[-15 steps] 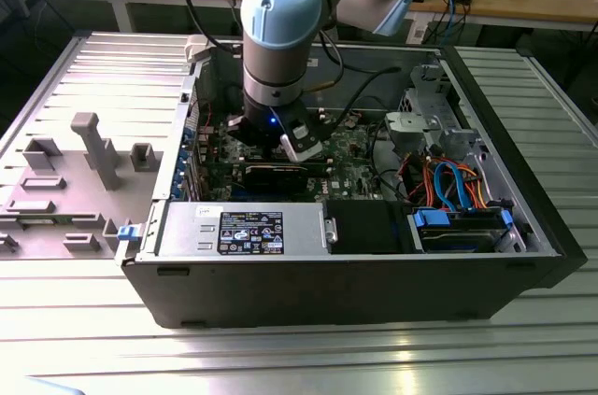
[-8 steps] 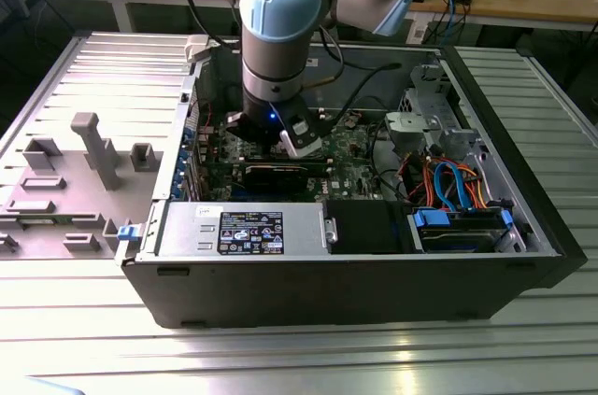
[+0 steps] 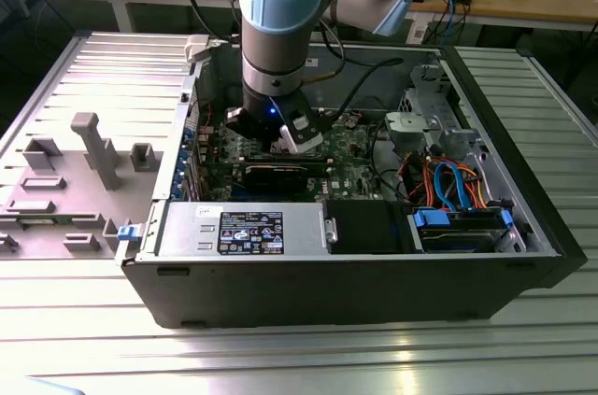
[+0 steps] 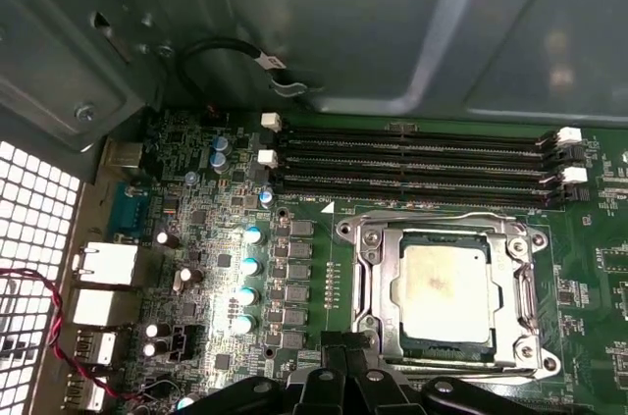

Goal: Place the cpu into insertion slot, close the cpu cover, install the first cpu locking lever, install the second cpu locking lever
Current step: 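Install the second cpu locking lever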

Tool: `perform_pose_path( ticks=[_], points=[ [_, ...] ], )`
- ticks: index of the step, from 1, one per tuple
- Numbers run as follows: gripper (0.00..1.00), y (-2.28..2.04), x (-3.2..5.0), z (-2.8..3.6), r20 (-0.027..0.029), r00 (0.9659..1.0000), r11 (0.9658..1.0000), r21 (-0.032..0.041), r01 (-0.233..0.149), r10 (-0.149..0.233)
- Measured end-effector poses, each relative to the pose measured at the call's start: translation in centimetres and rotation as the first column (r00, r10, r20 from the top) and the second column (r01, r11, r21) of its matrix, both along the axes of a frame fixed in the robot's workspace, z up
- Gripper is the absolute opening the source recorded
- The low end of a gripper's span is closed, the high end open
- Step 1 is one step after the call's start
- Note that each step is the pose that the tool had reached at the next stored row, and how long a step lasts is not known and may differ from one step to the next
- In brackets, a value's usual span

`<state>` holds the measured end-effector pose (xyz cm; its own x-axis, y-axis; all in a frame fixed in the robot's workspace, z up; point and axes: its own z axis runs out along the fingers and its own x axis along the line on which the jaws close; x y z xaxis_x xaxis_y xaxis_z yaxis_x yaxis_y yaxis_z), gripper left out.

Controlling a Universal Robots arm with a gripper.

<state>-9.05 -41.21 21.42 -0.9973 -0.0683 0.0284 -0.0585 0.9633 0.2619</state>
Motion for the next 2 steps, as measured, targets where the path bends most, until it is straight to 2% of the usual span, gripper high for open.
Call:
perform_pose_path(
  ticks=[2],
  points=[
    [0.11,0.0,0.0,0.02,0.0001,1.0,1.0,0.0,0.0,0.0]
  ],
)
